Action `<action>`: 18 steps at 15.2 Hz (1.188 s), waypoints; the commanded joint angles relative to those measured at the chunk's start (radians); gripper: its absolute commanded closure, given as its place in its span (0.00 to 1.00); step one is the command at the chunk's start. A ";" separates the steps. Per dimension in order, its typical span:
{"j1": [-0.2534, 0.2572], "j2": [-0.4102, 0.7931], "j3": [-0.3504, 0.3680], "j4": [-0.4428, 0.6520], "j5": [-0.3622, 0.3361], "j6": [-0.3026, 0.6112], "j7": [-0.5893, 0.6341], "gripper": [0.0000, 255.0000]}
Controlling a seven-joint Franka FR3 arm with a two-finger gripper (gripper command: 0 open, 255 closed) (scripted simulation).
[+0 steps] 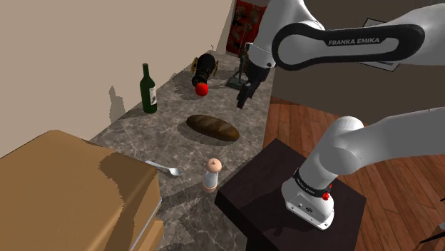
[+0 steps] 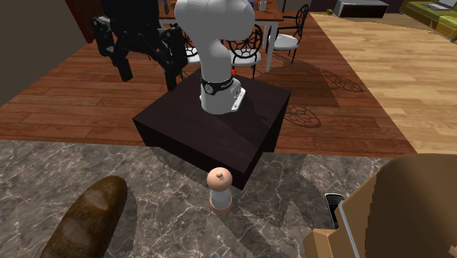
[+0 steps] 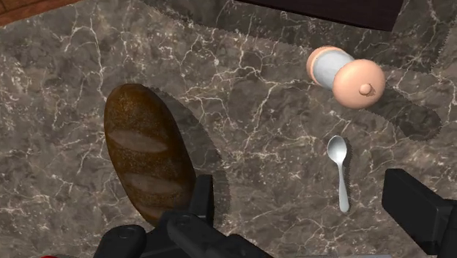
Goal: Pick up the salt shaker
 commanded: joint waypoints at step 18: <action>0.108 0.583 0.237 -0.132 0.050 0.687 0.144 0.00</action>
